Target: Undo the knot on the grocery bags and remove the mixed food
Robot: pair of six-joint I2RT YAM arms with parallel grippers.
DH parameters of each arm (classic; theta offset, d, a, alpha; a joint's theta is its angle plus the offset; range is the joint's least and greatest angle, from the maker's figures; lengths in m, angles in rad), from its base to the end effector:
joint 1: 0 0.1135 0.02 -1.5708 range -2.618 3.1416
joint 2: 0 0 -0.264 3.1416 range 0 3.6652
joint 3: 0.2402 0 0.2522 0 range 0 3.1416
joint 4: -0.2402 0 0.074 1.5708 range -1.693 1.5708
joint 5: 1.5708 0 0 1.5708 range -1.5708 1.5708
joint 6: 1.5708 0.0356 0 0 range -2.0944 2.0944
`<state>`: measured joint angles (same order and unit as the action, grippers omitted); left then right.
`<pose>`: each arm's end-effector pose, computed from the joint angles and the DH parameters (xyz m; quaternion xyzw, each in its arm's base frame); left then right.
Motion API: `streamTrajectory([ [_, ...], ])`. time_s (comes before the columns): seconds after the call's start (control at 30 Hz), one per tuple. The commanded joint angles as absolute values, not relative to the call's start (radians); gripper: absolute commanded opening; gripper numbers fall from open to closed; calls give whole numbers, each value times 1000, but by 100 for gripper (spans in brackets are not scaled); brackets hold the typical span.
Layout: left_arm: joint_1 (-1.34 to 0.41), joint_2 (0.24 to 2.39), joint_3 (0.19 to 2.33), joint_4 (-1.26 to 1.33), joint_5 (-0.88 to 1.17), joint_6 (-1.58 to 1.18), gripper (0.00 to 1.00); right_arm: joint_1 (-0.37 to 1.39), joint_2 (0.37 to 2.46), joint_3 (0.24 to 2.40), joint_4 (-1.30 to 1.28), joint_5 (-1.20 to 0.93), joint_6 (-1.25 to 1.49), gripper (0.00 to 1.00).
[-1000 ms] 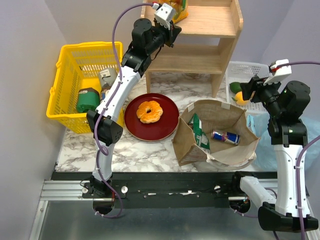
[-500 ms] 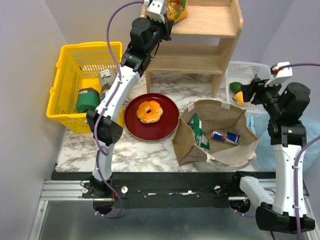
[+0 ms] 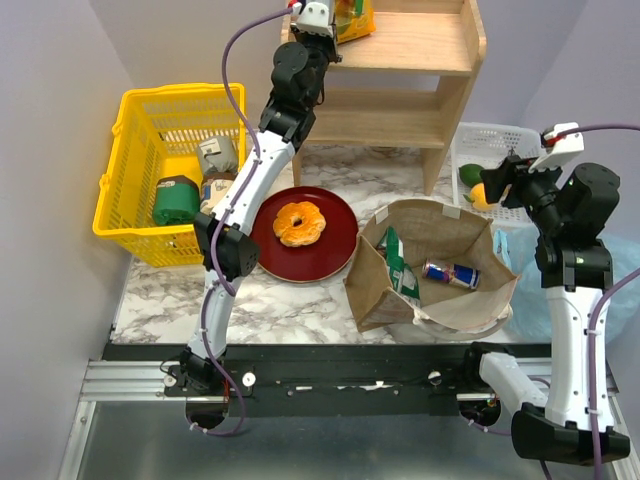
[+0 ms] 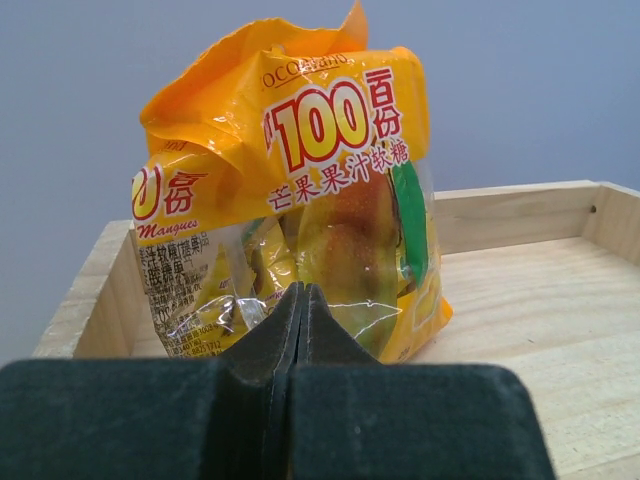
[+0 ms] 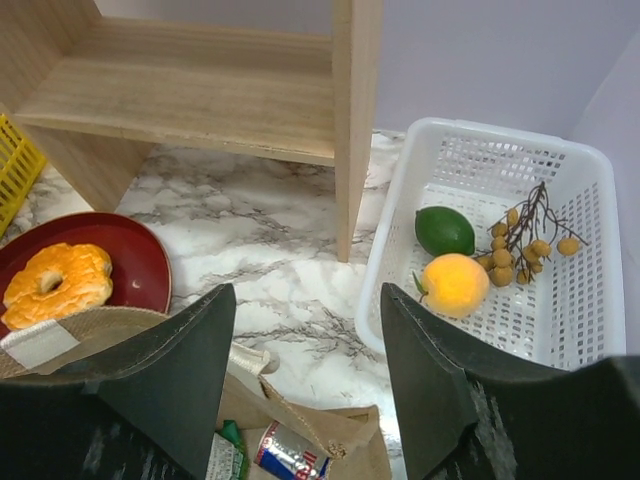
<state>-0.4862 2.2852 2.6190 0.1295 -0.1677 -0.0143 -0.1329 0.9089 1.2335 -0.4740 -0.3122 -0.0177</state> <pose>0.4469 -0.2295 0.4986 0.0532 0.5262 -0.1672 0.8321 0.1773 -0.0127 0.4407 -0.0581 0.7533 0.0690 0.6515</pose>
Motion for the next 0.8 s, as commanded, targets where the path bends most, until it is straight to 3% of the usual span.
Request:
streamTrajectory([
  [0.0, -499, 2256, 2565, 206, -247, 64, 0, -146, 871, 1241, -499, -327, -14, 68],
  [0.33, -508, 2096, 2424, 123, -212, 3, 0, -207, 795, 1169, -505, -344, -2, 68],
  [0.5, -506, 2111, 2424, 89, -229, 15, 0, -224, 793, 1150, -499, -356, 31, 68],
  [0.6, -493, 2210, 2550, 45, -229, 29, 0, -225, 819, 1169, -494, -370, 32, 68],
  [0.77, -488, 2157, 2470, 52, -169, -46, 0, -225, 833, 1174, -486, -370, 32, 68],
])
